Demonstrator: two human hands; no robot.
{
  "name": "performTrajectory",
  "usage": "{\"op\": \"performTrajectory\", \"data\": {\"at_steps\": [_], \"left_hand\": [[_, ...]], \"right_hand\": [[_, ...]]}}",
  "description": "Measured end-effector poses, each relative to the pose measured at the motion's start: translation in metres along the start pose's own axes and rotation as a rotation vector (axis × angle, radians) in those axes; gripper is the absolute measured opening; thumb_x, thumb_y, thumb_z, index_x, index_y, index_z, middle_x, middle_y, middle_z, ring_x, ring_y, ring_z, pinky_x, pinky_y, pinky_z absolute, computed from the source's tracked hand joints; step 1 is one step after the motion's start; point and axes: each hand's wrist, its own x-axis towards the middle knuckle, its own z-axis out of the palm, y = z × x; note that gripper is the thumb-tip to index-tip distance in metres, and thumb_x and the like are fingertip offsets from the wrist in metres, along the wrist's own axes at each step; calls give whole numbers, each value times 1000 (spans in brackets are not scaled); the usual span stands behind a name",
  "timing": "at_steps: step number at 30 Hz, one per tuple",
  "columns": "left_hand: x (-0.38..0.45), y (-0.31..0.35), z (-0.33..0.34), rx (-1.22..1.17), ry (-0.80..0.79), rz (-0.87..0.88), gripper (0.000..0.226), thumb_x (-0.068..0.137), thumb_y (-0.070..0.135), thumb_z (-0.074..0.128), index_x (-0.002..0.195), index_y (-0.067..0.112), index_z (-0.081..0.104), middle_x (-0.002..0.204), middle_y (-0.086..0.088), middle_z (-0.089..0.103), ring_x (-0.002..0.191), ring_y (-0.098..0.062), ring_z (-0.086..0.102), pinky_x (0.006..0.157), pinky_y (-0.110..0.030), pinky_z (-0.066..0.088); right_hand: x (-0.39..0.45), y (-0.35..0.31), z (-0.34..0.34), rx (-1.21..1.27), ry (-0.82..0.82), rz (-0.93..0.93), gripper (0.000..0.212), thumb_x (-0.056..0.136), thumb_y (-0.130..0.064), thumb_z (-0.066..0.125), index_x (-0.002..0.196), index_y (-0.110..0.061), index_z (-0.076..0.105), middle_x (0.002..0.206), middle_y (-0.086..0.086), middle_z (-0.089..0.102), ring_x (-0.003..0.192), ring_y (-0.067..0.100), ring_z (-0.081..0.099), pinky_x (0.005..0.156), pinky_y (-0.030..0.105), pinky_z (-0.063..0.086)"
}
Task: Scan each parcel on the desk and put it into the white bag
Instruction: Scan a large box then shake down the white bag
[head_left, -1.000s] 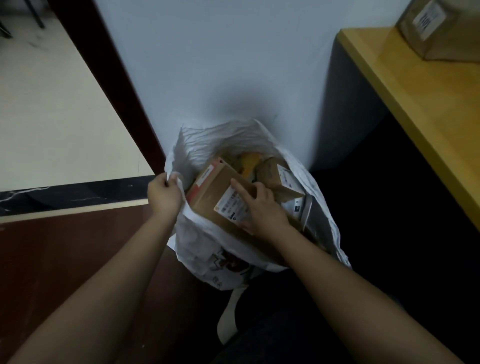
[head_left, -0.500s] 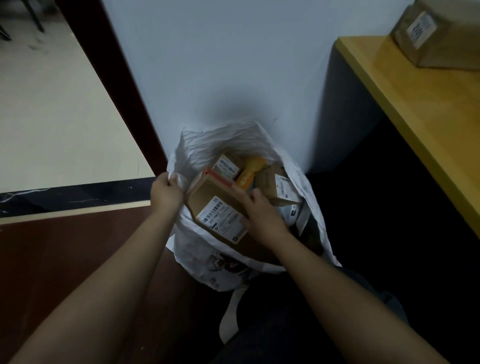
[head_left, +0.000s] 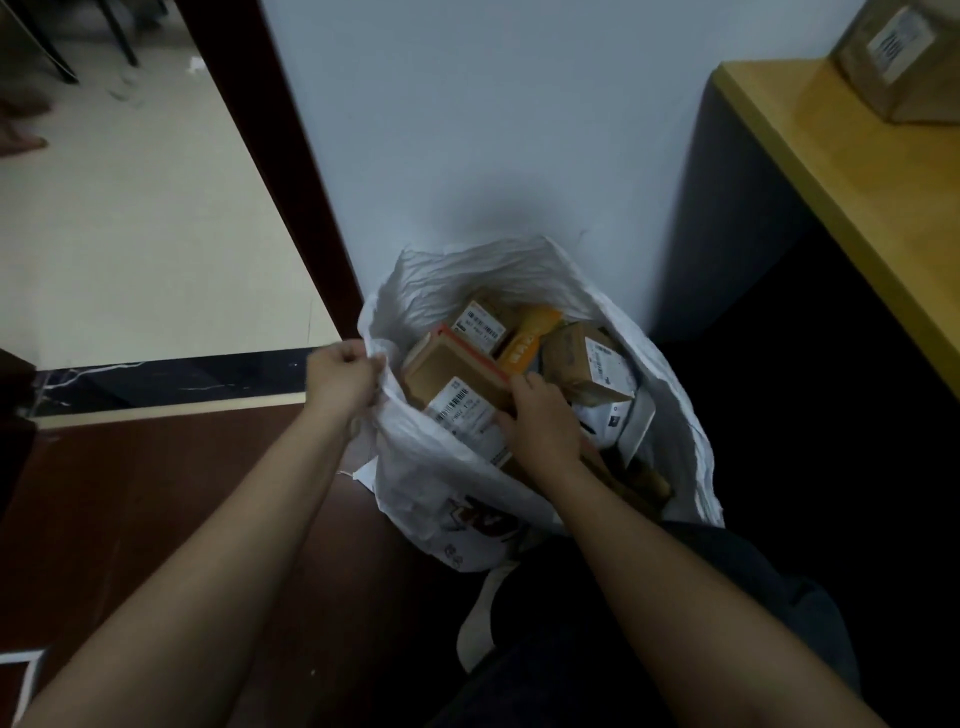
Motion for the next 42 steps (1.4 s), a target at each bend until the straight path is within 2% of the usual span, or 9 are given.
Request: {"op": "performTrajectory", "data": {"at_steps": [5, 8, 14, 17, 21, 26, 33, 36, 42], "left_hand": [[8, 22, 0, -90, 112, 3, 29, 92, 6, 59, 65, 15, 56, 74, -10, 56, 64, -22, 56, 34, -14, 37], [11, 17, -1, -170, 199, -14, 33, 92, 7, 58, 62, 17, 50, 66, -5, 48, 63, -20, 51, 50, -20, 45], [3, 7, 24, -19, 139, 109, 20, 95, 11, 49, 81, 8, 63, 73, -1, 58, 69, -12, 54, 71, -27, 45], [9, -2, 34, 92, 145, 168, 26, 93, 16, 51, 101, -4, 66, 95, -21, 67, 91, -31, 65, 81, -41, 52], [14, -9, 34, 332, 153, 314, 22, 91, 8, 48, 78, -2, 62, 71, -18, 57, 66, -25, 52, 62, -30, 38], [22, -9, 34, 421, 244, 296, 26, 97, 23, 49, 111, 15, 70, 109, -11, 66, 100, -31, 62, 77, -30, 41], [27, 58, 21, 277, 330, 371, 27, 97, 23, 48, 106, 9, 68, 108, -13, 66, 96, -27, 62, 78, -24, 40], [27, 103, 7, 161, 366, 425, 27, 96, 21, 48, 107, 8, 69, 108, -11, 67, 97, -22, 62, 78, -20, 41], [-11, 146, 0, 187, 329, 506, 25, 96, 19, 49, 104, 6, 69, 105, -10, 68, 98, -25, 61, 81, -26, 43]], "right_hand": [[1, -27, 1, -41, -157, -195, 21, 94, -9, 53, 110, -9, 67, 118, 7, 60, 106, 28, 58, 69, 30, 39], [-1, -29, -1, 185, -316, -141, 29, 95, -11, 50, 114, -15, 72, 127, 5, 65, 115, 25, 59, 88, 34, 49], [10, 38, -18, 12, 79, -54, 30, 85, -9, 54, 109, -11, 71, 117, 10, 64, 114, 32, 53, 93, 38, 42], [8, 76, -18, -198, -23, 169, 67, 90, -26, 60, 151, -19, 32, 154, 16, 27, 139, 37, 26, 112, 43, 25], [9, 106, -13, -29, -262, 571, 103, 87, -32, 71, 155, -30, -7, 161, 21, -3, 144, 46, 17, 109, 59, 32], [11, 119, -10, -279, -252, 508, 46, 100, -6, 41, 146, -11, 34, 132, 20, 55, 118, 37, 58, 90, 44, 50], [50, 83, -98, -42, 108, 409, 23, 95, 0, 42, 109, 3, 60, 120, 27, 60, 110, 43, 58, 83, 41, 48], [57, 70, -138, 31, 329, 353, 21, 87, 5, 43, 70, -6, 43, 96, 28, 61, 93, 44, 61, 66, 40, 42], [45, 52, -185, 90, 399, 396, 22, 92, 4, 40, 94, 4, 61, 102, 27, 64, 95, 42, 62, 70, 39, 45]]}}
